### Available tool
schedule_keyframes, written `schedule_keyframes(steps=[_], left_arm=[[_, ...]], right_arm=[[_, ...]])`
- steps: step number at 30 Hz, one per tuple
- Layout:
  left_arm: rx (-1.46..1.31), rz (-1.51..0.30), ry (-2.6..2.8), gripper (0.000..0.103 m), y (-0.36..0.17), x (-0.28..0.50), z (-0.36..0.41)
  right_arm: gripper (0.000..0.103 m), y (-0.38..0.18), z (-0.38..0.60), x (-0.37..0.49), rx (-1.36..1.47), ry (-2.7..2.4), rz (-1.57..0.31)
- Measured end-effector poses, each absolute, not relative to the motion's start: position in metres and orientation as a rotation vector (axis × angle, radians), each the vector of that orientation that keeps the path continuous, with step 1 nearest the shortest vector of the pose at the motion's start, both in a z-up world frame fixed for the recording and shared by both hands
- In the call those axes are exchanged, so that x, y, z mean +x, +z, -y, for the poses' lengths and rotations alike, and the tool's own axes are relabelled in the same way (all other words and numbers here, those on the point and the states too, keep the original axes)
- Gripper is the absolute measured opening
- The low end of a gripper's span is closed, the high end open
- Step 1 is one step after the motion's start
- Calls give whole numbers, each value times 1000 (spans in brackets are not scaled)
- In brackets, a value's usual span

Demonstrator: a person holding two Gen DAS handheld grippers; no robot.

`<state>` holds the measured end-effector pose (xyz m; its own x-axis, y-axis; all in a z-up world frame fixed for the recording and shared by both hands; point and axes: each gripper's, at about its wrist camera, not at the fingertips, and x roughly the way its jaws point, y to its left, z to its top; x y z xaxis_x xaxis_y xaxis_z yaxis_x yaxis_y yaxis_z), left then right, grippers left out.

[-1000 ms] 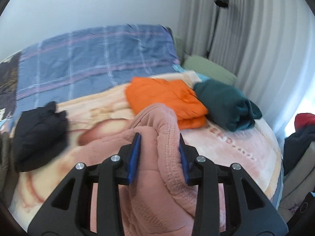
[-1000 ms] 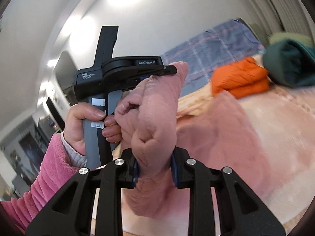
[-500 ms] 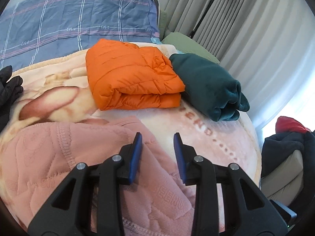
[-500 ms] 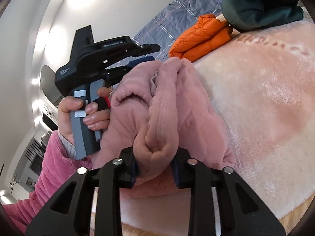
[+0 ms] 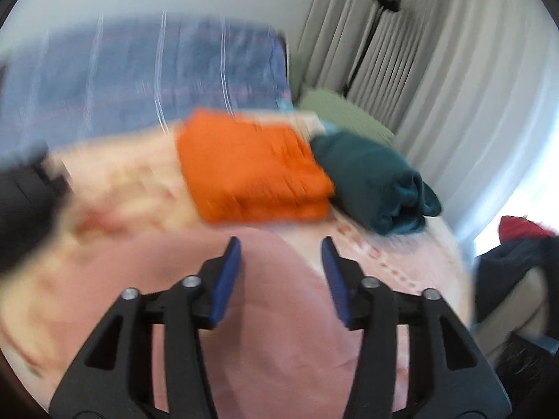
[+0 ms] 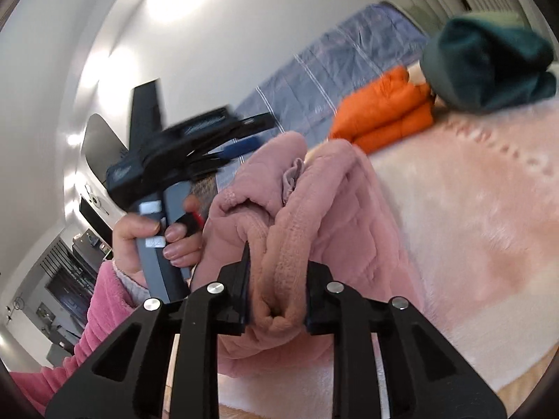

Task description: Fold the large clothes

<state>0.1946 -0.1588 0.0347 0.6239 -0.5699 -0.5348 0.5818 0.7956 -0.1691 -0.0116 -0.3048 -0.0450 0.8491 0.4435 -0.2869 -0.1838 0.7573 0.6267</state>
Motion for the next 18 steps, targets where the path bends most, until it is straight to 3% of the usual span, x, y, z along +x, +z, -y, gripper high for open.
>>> schedule_keyframes(steps=[2, 5, 8, 9, 12, 13, 14, 18], left_arm=[[137, -495, -598, 64, 52, 176, 149], [282, -511, -548, 64, 45, 169, 146], [441, -700, -540, 64, -17, 184, 169], [479, -676, -509, 64, -41, 184, 176], [465, -670, -497, 64, -50, 190, 176], [443, -682, -507, 64, -47, 193, 174], [438, -692, -509, 65, -47, 196, 171], [436, -686, -506, 65, -48, 198, 169]], right_arm=[[23, -48, 316, -17, 646, 333, -443], [26, -79, 332, -4, 690, 293, -552], [31, -130, 345, 18, 859, 343, -671], [31, -133, 348, 17, 871, 344, -662], [41, -115, 341, 10, 750, 297, -657], [50, -109, 340, 7, 717, 275, -653], [53, -102, 339, 4, 684, 246, -647], [51, -62, 333, -21, 558, 173, -511]])
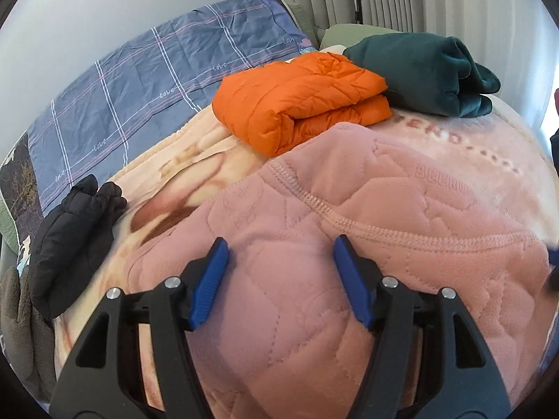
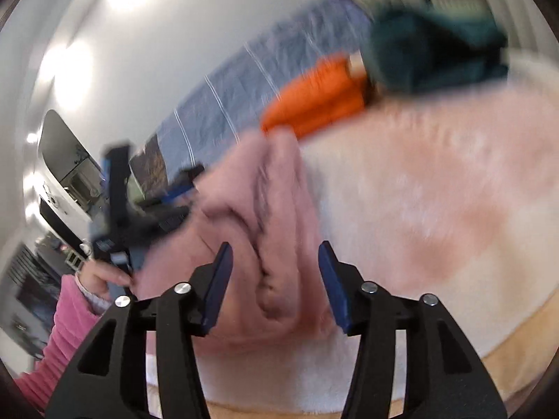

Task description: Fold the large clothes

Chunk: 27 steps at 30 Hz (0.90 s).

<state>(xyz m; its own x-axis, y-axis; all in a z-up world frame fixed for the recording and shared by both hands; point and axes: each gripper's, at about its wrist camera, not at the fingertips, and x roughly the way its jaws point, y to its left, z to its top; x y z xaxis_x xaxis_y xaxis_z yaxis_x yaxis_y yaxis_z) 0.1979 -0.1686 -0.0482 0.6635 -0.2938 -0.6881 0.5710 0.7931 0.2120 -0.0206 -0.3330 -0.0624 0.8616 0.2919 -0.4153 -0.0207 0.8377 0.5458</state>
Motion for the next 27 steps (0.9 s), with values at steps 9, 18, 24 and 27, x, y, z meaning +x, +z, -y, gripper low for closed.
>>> schedule_keyframes(steps=[9, 18, 24, 27], left_arm=[[475, -635, -467, 67, -53, 183, 171], [516, -589, -438, 69, -36, 172, 177], [673, -388, -427, 79, -5, 135, 213], [786, -452, -392, 82, -44, 148, 242]], right_arm=[[40, -104, 287, 16, 385, 196, -626], [42, -106, 295, 28, 415, 222, -654], [45, -100, 296, 20, 434, 265, -650], [47, -98, 300, 16, 442, 275, -638]])
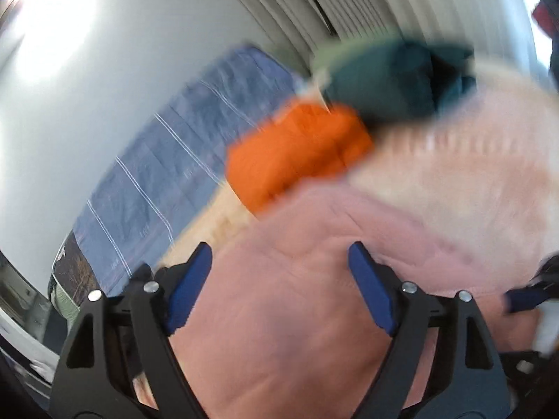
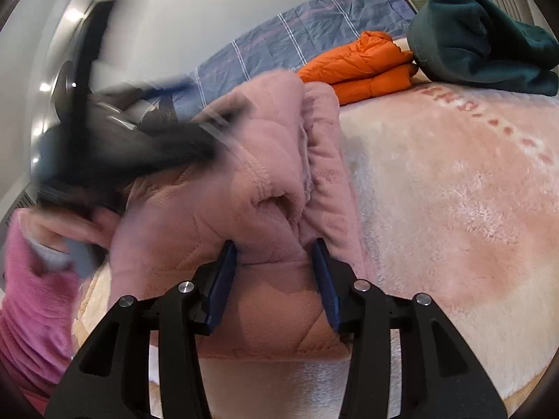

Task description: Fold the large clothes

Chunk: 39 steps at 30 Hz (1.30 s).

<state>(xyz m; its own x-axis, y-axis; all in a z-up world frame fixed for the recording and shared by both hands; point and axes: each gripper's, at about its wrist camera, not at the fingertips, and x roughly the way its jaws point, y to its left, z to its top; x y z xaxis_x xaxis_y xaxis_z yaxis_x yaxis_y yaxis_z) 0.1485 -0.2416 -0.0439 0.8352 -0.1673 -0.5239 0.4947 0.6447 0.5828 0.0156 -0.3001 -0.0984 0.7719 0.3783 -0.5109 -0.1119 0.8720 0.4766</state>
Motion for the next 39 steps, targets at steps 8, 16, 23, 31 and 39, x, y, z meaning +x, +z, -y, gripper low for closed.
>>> schedule_keyframes(steps=[8, 16, 23, 31, 39], left_arm=[[557, -640, -509, 83, -45, 188, 214], [597, -601, -473, 84, -49, 177, 221], [623, -592, -448, 85, -49, 177, 226], [603, -578, -446, 85, -49, 174, 221], [522, -552, -442, 85, -48, 165, 202]], right_arm=[[40, -92, 341, -27, 541, 177, -621], [39, -111, 341, -19, 585, 241, -713], [46, -93, 347, -3, 503, 148, -704], [46, -44, 374, 105, 457, 225, -672], [40, -81, 372, 209, 675, 396, -774]])
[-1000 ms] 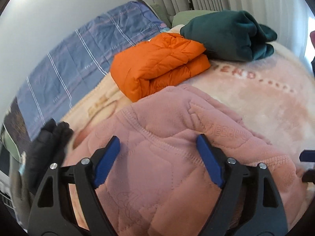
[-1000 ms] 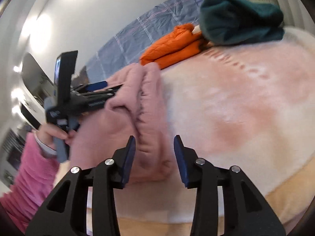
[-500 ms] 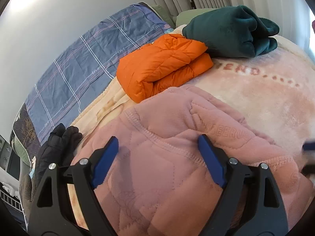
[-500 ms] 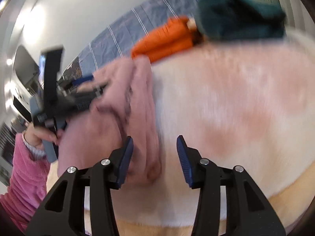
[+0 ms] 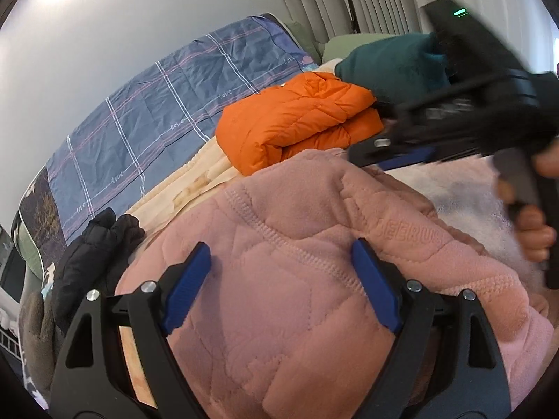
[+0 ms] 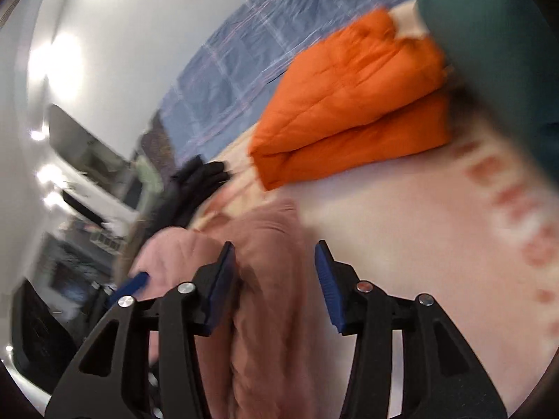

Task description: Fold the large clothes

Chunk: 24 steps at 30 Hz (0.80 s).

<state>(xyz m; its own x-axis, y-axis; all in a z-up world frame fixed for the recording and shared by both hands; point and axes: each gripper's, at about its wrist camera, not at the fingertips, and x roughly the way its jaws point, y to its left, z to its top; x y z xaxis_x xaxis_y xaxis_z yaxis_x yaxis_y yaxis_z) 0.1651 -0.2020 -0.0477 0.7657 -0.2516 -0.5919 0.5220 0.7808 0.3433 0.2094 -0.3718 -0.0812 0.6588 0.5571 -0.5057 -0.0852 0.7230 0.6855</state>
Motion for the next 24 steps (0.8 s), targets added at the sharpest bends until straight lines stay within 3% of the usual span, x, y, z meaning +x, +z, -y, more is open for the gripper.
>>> schedule_keyframes(steps=[1, 2, 6, 9, 12, 19, 24], left_arm=[[519, -551, -440, 85, -48, 165, 201], [518, -550, -438, 85, -47, 165, 201], [500, -538, -442, 85, -46, 164, 197], [492, -581, -462, 85, -48, 172, 200], [490, -653, -478, 86, -51, 186, 206], [474, -650, -483, 87, -51, 185, 202], [488, -640, -473, 86, -51, 184, 205]], right_arm=[[14, -79, 368, 213, 668, 428, -767], [10, -70, 361, 214, 640, 468, -734], [8, -47, 348, 201, 503, 453, -632], [8, -80, 348, 220, 379, 269, -737], [18, -103, 348, 222, 341, 200, -777], [23, -30, 344, 134, 295, 204, -580], [23, -24, 297, 55, 210, 312, -526]])
